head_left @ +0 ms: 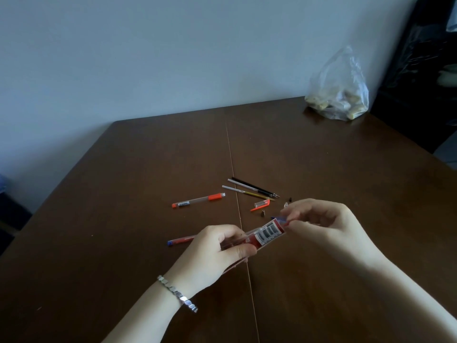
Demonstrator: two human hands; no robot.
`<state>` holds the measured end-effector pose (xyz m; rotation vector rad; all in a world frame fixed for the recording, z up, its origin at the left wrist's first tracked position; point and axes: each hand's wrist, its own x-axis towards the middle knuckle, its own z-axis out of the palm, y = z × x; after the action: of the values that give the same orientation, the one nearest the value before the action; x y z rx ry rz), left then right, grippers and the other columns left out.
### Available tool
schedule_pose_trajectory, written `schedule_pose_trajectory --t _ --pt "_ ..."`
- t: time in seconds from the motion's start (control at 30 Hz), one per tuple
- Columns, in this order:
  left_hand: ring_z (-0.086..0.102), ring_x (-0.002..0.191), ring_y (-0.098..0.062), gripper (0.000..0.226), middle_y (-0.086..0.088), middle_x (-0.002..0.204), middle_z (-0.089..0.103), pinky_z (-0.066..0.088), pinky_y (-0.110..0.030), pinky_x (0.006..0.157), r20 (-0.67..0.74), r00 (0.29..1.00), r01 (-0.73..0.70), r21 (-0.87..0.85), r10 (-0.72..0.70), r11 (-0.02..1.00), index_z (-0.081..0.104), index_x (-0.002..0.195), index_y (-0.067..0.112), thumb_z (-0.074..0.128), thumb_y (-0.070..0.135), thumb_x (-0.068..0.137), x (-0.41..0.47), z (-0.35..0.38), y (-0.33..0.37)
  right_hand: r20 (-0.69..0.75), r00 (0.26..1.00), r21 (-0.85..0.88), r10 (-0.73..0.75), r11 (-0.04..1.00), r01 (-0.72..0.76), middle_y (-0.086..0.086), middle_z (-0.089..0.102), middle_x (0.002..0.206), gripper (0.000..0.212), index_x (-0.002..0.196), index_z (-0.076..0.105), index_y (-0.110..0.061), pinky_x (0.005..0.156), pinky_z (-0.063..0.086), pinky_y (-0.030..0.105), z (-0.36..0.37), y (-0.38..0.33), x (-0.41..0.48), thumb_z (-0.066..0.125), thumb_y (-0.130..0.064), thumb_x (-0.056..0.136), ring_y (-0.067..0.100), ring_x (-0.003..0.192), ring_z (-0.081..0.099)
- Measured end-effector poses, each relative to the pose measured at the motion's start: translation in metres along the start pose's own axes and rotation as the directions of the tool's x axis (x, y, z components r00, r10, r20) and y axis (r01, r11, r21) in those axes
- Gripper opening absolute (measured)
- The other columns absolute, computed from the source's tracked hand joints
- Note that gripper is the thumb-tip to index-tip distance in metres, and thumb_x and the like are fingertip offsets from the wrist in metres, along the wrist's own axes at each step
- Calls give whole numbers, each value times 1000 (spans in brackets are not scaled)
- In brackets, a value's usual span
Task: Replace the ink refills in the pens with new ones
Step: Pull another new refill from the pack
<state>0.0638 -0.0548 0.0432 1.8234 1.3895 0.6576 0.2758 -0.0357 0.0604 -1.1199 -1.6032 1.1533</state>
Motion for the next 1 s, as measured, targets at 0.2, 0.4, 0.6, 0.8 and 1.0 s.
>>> schedule_pose_trajectory --t 0.2,0.4,0.6,0.8,1.0 --pt "64 73 3 30 22 68 68 45 -9 61 -22 996 86 -74 -88 994 64 80 30 56 54 65 -7 -3 -8 -315 934 468 167 884 0 1 71 62 25 70 59 -12 46 46 14 -7 10 4 47 -2 89 7 52 57" --pt "64 71 4 38 24 66 67 44 -6 56 -42 995 86 -99 -90 991 64 82 28 53 58 61 -5 1 -2 -133 976 530 173 844 -78 4 72 66 19 79 72 -13 52 50 14 12 21 -1 69 -22 63 6 57 63" --pt "62 71 8 11 22 66 67 42 -4 54 -11 988 152 26 -152 988 61 77 34 59 45 76 -3 0 -9 -259 946 512 195 858 -37 2 74 68 12 75 73 -15 55 52 14 8 23 0 64 -23 73 5 61 64" --pt "51 89 -2 19 12 104 57 39 -12 63 -60 983 184 453 -176 873 57 93 29 58 43 80 -4 6 -30 -385 918 217 96 976 -11 -6 72 63 17 81 67 -24 60 55 15 -21 10 -1 57 -12 85 7 62 68" --pt "51 96 -5 49 13 104 52 48 -18 73 -260 962 30 396 81 918 48 119 31 43 55 76 -6 1 -12 -182 982 -263 -55 965 5 -6 68 65 31 80 62 -45 59 46 10 -15 8 -11 63 -14 81 0 65 61"
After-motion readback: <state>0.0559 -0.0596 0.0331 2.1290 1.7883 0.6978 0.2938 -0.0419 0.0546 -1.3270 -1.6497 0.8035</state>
